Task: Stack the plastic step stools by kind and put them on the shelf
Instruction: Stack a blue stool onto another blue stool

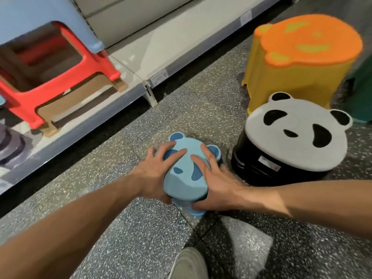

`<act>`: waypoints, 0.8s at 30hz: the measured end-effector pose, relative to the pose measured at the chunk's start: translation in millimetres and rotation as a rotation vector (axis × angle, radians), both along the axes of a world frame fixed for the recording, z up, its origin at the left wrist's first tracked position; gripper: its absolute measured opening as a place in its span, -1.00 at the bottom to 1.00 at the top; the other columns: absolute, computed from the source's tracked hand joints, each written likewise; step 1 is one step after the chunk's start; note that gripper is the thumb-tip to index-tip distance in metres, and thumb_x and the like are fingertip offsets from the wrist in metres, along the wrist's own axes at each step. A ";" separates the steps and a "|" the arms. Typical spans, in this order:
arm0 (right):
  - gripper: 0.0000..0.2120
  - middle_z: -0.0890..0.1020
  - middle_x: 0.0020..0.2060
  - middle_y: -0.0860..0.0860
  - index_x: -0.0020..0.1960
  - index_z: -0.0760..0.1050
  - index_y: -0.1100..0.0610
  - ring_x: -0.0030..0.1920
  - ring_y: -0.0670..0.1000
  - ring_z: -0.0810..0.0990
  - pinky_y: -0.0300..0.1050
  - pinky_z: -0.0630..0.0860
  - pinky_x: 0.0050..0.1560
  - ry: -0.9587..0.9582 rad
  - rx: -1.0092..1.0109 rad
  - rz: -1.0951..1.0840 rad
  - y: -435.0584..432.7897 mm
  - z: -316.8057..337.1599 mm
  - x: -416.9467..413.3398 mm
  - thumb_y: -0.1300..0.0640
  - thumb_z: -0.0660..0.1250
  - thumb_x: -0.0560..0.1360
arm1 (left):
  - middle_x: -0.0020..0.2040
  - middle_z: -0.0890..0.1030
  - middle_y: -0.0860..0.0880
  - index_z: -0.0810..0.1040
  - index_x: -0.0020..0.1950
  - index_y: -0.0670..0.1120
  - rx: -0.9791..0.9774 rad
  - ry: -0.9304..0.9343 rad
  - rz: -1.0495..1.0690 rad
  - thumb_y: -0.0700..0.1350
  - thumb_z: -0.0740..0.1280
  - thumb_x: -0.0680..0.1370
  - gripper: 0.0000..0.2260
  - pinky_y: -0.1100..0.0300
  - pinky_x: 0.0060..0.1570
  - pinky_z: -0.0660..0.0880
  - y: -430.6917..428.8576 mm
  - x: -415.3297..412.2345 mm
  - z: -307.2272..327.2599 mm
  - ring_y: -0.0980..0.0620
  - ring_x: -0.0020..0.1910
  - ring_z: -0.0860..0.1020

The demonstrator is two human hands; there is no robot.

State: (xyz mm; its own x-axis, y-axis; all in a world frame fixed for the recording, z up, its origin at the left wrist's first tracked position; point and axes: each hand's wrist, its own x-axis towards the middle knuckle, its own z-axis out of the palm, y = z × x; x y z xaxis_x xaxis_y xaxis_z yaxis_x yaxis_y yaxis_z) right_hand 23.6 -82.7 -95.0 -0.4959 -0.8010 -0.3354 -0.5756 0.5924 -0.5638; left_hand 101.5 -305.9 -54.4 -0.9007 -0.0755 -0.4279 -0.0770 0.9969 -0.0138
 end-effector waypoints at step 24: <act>0.19 -0.35 0.58 -0.22 0.62 -0.13 -0.20 0.48 0.34 0.11 0.25 0.42 0.28 0.264 -0.337 -0.226 -16.2 165.3 -29.4 -0.27 0.59 0.25 | 0.62 0.28 -0.08 0.29 0.63 0.11 -0.029 0.593 -0.191 0.31 0.49 0.00 0.18 -0.15 0.20 0.32 -8.2 -40.1 168.4 -0.33 0.26 0.46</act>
State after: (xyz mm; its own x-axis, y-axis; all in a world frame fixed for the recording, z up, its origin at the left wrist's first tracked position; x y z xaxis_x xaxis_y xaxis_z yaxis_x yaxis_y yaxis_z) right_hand -5.7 -98.9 70.2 -0.7035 -0.7056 0.0851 -0.6027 0.5290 -0.5974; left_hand 61.4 -314.0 114.0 -0.9830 0.1066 0.1492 0.1000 0.9937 -0.0511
